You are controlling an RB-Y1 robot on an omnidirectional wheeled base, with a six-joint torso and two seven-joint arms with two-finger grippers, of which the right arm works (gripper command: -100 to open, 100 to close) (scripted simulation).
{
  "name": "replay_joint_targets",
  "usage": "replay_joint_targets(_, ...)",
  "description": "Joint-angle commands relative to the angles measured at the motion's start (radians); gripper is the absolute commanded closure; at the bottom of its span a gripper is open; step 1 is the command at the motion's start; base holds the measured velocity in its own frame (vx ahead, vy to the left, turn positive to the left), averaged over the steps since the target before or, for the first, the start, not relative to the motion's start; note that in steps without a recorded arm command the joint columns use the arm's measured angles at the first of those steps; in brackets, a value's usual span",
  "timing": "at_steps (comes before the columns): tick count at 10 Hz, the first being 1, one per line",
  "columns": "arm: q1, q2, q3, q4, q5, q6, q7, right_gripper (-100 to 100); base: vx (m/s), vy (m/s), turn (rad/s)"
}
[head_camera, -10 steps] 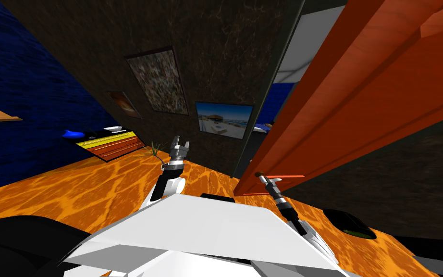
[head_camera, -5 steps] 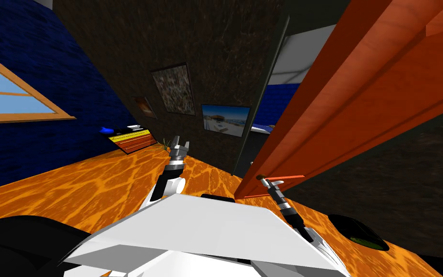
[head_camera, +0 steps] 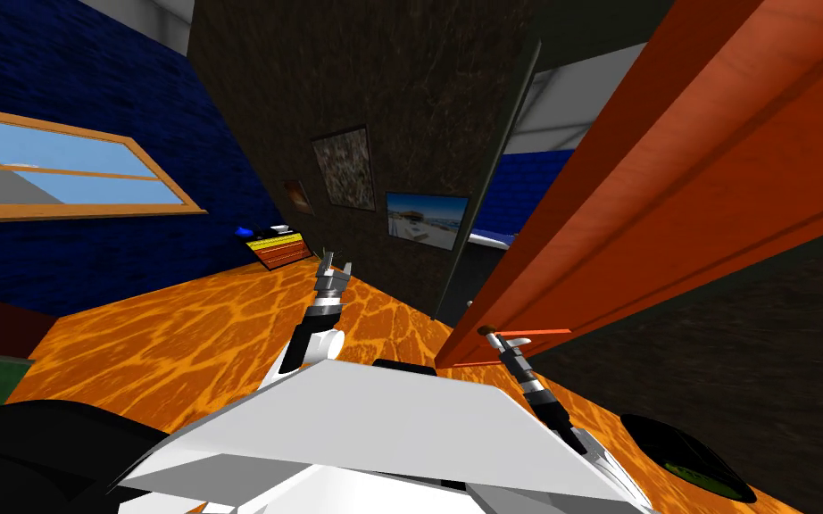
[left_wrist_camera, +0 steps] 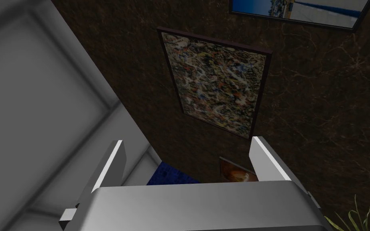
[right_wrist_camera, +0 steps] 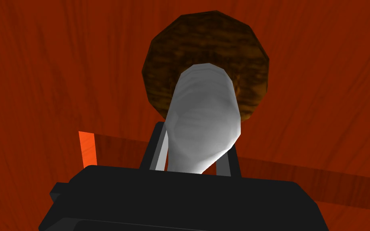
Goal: Pull the door open
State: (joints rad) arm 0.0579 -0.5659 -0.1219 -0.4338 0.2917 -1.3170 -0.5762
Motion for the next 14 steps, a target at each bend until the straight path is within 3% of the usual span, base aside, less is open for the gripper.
replay_joint_targets(1,0.018,-0.005,-0.008,-0.014,0.001,-0.003,-0.002,100,-0.190,-0.108,0.202)
replay_joint_targets(3,0.018,-0.005,-0.008,-0.014,0.001,-0.003,-0.002,100,-0.099,-0.043,0.018)
replay_joint_targets(4,0.022,-0.010,-0.014,-0.003,0.004,-0.021,-0.002,100,-0.150,-0.056,0.211)
replay_joint_targets(7,0.026,-0.014,-0.020,0.010,0.007,-0.040,-0.003,100,-0.219,-0.081,0.193)
replay_joint_targets(8,0.015,-0.011,-0.017,0.019,0.007,-0.038,-0.002,100,-0.090,-0.037,0.023)
replay_joint_targets(14,0.016,-0.014,-0.025,0.034,0.016,-0.056,-0.003,100,-0.194,-0.097,0.174)
